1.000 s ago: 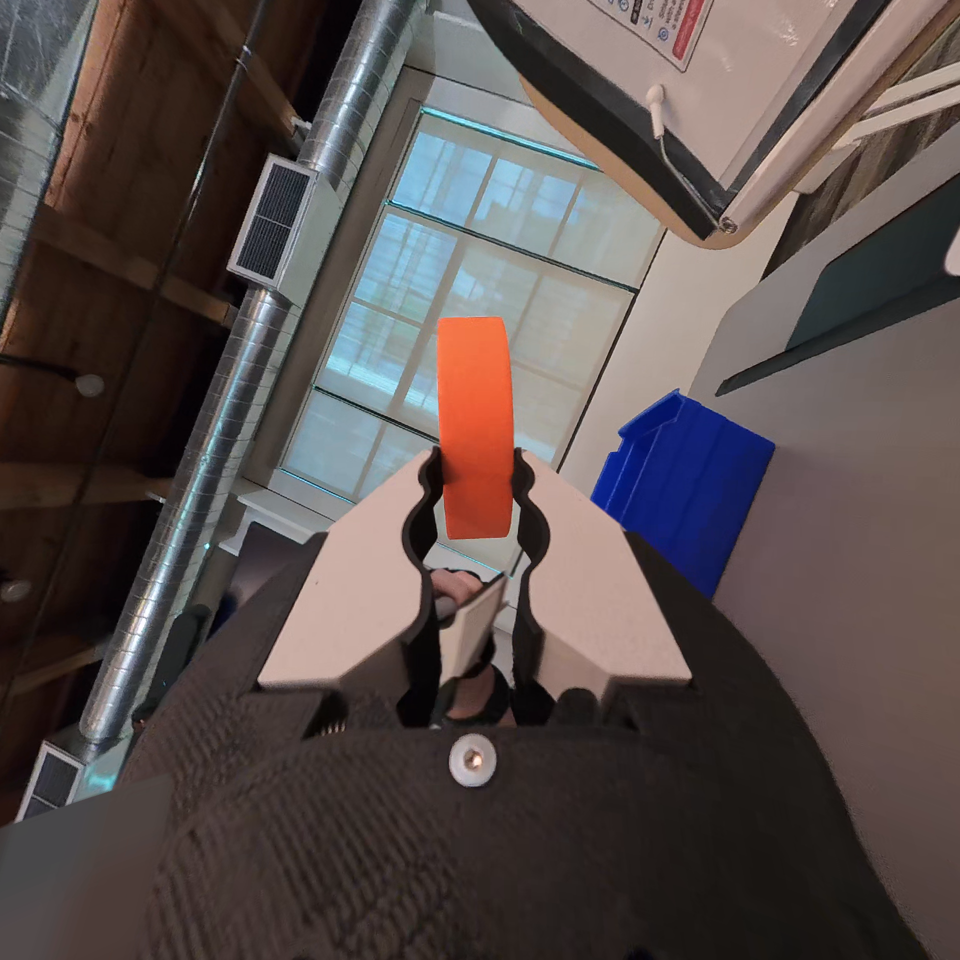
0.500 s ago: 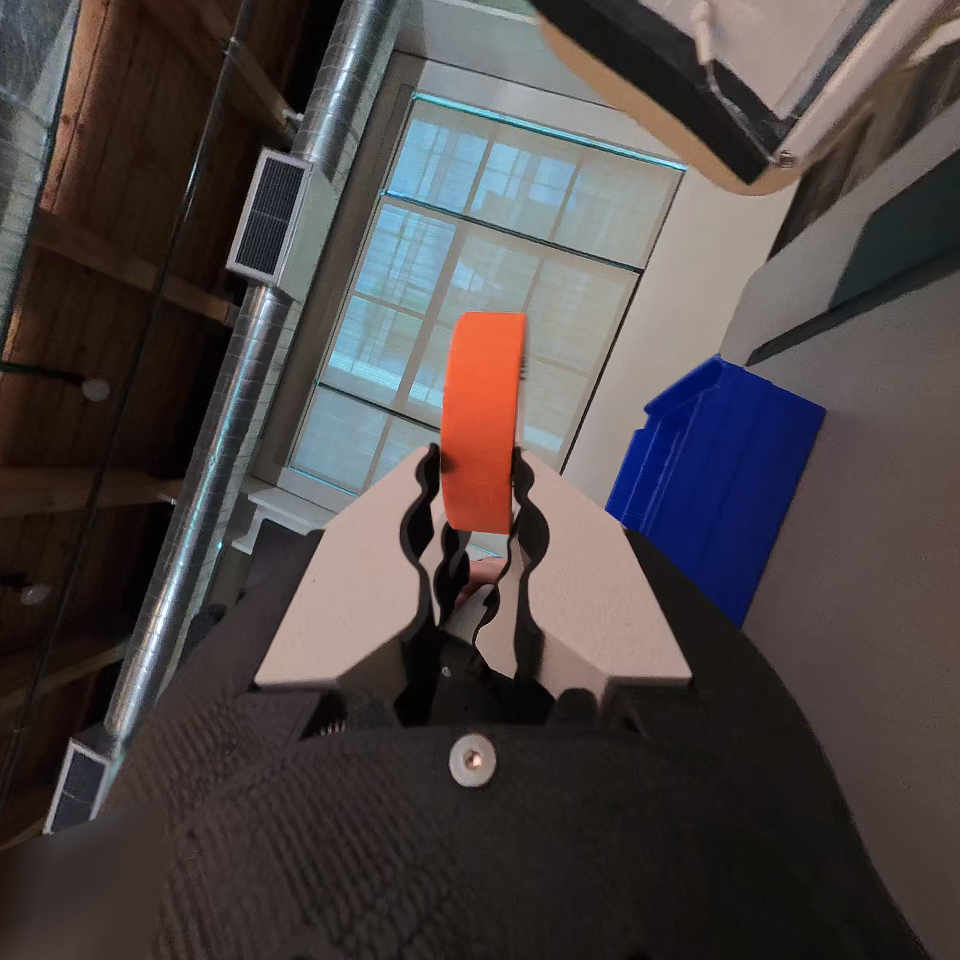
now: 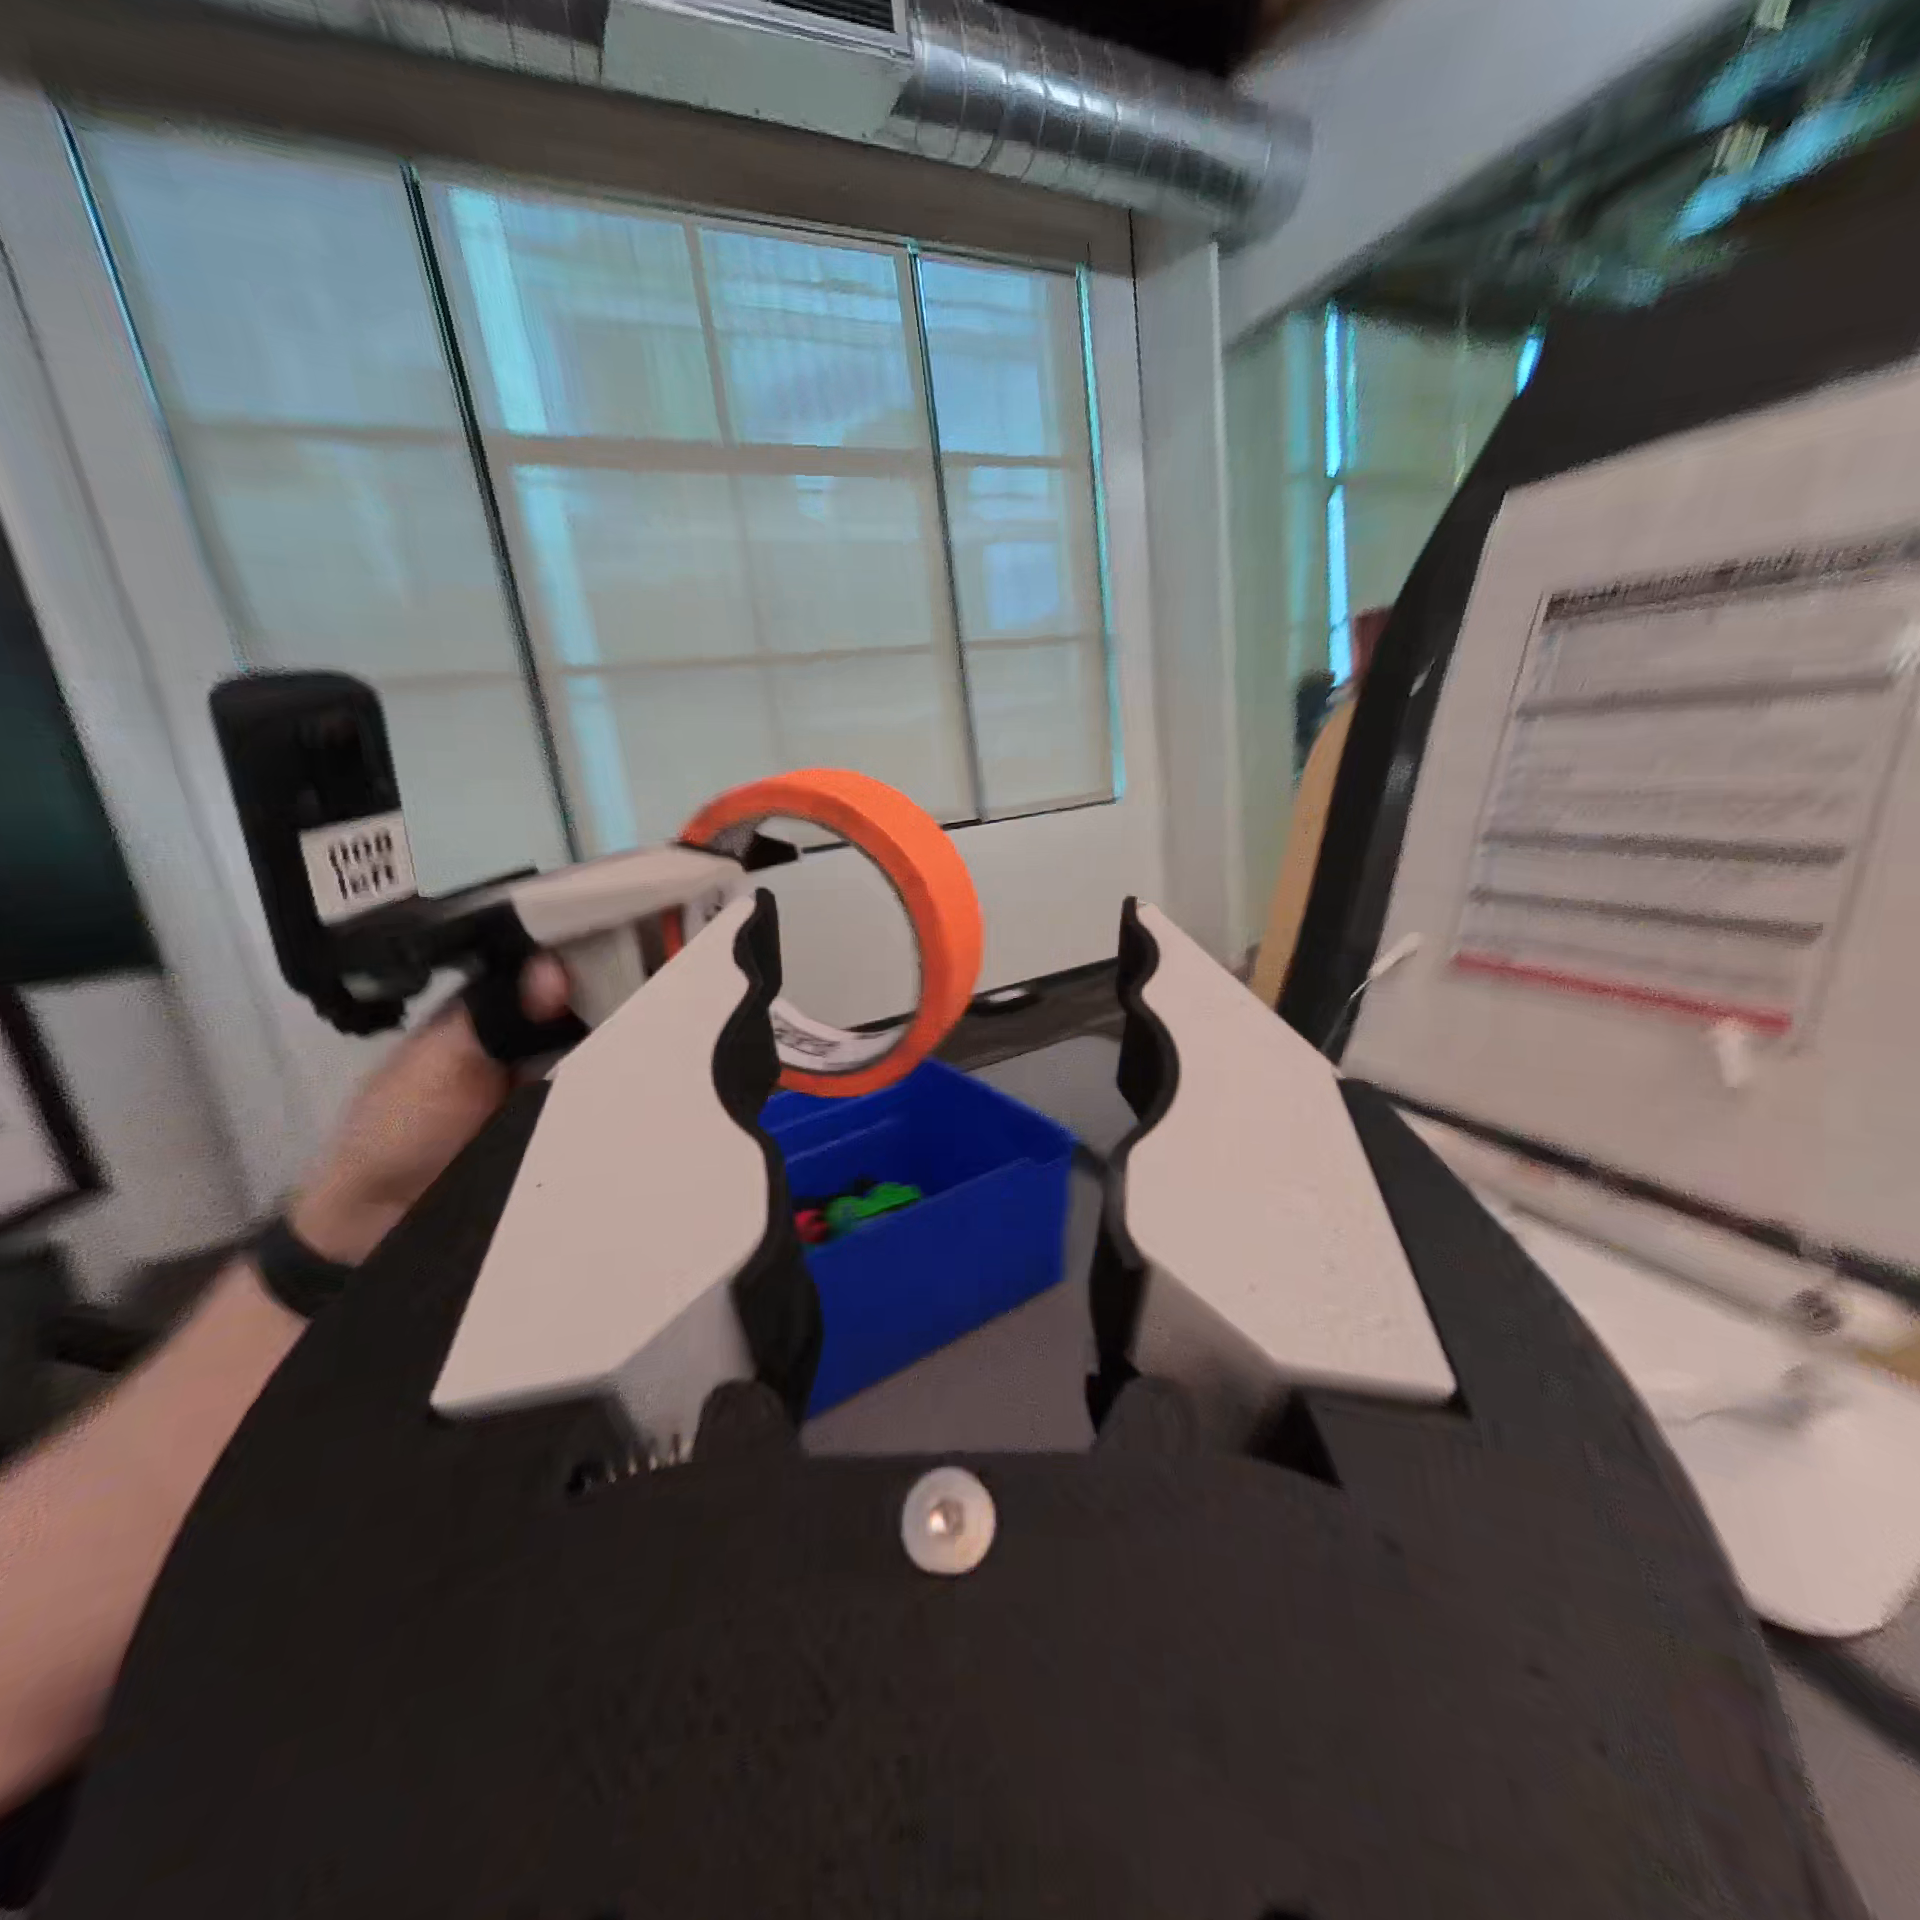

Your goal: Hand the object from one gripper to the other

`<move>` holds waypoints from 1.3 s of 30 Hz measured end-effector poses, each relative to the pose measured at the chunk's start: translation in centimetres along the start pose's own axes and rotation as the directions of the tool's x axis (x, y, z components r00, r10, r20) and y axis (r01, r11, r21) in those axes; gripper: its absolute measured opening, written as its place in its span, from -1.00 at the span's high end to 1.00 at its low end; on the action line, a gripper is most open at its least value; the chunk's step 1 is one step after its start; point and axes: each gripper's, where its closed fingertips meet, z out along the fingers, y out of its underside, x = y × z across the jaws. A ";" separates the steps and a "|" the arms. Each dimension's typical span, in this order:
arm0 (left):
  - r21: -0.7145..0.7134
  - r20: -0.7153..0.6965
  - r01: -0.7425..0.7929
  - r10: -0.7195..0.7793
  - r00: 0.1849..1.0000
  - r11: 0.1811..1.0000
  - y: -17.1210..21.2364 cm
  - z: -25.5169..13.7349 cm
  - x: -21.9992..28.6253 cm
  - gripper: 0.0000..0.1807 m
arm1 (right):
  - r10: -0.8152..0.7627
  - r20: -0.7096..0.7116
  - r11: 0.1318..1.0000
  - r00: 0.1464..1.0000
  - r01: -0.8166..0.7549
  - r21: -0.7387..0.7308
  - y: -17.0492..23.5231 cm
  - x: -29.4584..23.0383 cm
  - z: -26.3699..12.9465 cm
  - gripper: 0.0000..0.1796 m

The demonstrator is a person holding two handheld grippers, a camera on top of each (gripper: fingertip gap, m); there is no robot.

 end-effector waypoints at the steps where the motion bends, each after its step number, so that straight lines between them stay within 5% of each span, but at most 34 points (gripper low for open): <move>1: 0.020 -0.070 0.117 -0.115 0.991 0.993 -0.5 -0.3 0.3 0.71 | -0.075 -0.002 0.997 0.997 0.075 0.009 0.1 -0.4 0.1 0.28; 3: 0.034 -0.200 0.322 -0.309 0.930 0.946 -1.3 -0.8 0.7 0.71 | -0.126 0.075 0.992 0.989 0.126 0.005 0.8 -2.1 0.5 0.25; 6: 0.048 -0.352 0.520 -0.472 0.808 0.853 -2.6 -1.5 1.1 0.72 | 0.010 0.238 0.999 0.971 -0.001 -0.039 2.2 -4.1 1.0 0.21; 11: 0.031 -0.422 0.578 -0.514 0.747 0.815 -2.9 -1.6 1.6 0.71 | 0.380 0.401 0.924 0.834 -0.366 -0.115 3.1 -5.9 1.6 0.21; 15: 0.006 -0.429 0.577 -0.519 0.739 0.817 -2.5 -1.2 2.1 0.71 | 0.505 0.413 0.861 0.758 -0.480 -0.170 3.8 -5.8 1.9 0.39; 17: -0.022 -0.408 0.579 -0.536 0.739 0.815 -1.8 -0.9 2.1 0.71 | 0.519 0.456 0.848 0.723 -0.504 -0.165 3.4 -6.1 1.4 0.69; 20: -0.139 -0.342 0.604 -0.610 0.715 0.785 0.4 -0.1 1.5 0.71 | 0.597 0.380 0.796 0.707 -0.579 -0.175 4.7 -4.4 1.3 0.72; 24: -0.169 -0.254 0.642 -0.662 0.705 0.748 3.0 1.0 -0.2 0.47 | 0.832 0.294 0.539 0.471 -0.813 -0.222 7.5 -1.8 1.4 0.73; 29: -0.183 -0.058 0.685 -0.703 0.708 0.705 6.6 1.2 -4.1 0.17 | 0.946 0.247 0.257 0.211 -0.951 -0.172 11.6 1.5 1.4 0.73; 35: -0.134 -0.028 0.782 -0.791 0.611 0.609 7.8 1.6 -5.3 0.03 | 0.954 0.254 0.185 0.161 -0.980 -0.076 12.7 3.7 0.8 0.72; 39: -0.112 -0.074 0.809 -0.817 0.572 0.577 8.4 3.2 -3.5 0.07 | 0.944 0.261 0.217 0.203 -0.976 -0.027 12.2 4.0 0.8 0.73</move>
